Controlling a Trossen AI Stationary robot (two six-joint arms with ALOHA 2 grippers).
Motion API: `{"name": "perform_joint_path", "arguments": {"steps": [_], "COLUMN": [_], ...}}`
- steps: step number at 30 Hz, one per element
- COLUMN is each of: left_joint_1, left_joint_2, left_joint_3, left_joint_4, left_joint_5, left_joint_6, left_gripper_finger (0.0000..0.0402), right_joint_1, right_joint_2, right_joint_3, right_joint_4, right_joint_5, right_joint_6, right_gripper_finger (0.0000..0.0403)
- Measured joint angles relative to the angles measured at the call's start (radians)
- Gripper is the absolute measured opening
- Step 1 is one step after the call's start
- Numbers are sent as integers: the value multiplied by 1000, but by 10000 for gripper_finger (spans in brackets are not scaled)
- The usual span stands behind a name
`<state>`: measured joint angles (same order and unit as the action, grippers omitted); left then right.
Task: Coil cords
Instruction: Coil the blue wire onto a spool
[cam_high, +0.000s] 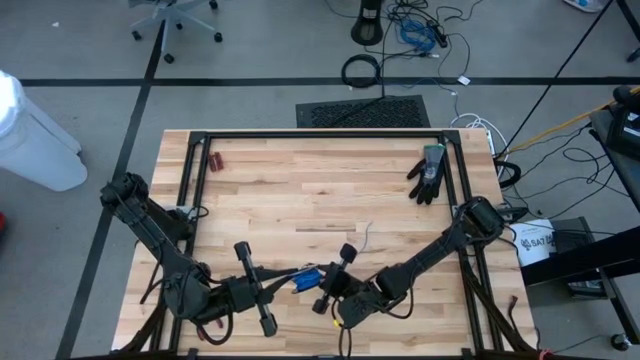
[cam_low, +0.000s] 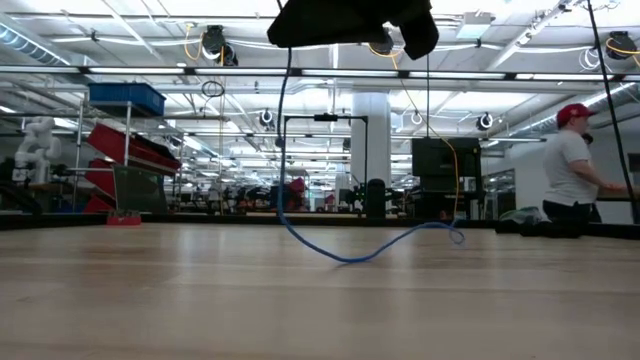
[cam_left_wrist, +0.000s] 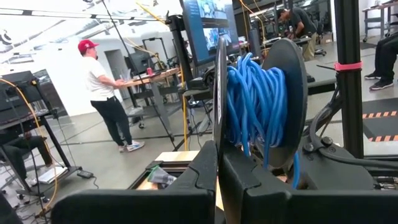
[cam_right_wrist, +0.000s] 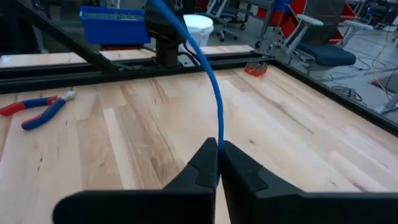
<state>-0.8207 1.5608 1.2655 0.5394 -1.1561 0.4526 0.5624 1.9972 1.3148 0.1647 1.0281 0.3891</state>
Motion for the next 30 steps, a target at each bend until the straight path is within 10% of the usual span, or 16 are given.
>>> {"name": "perform_joint_path", "arguments": {"steps": [15,30], "left_joint_1": [-71,-116], "left_joint_2": [-25,-27], "left_joint_3": [-1,-1], "left_joint_4": [2,-17], "left_joint_5": [-110,-60], "left_joint_6": [27,66], "left_gripper_finger": [6,6], "right_joint_1": [115,254], "right_joint_2": [-133,-236], "right_joint_3": [0,1], "right_joint_4": [-414,-422], "right_joint_5": [101,323], "right_joint_6": [304,286], "right_gripper_finger": [1,0]}}
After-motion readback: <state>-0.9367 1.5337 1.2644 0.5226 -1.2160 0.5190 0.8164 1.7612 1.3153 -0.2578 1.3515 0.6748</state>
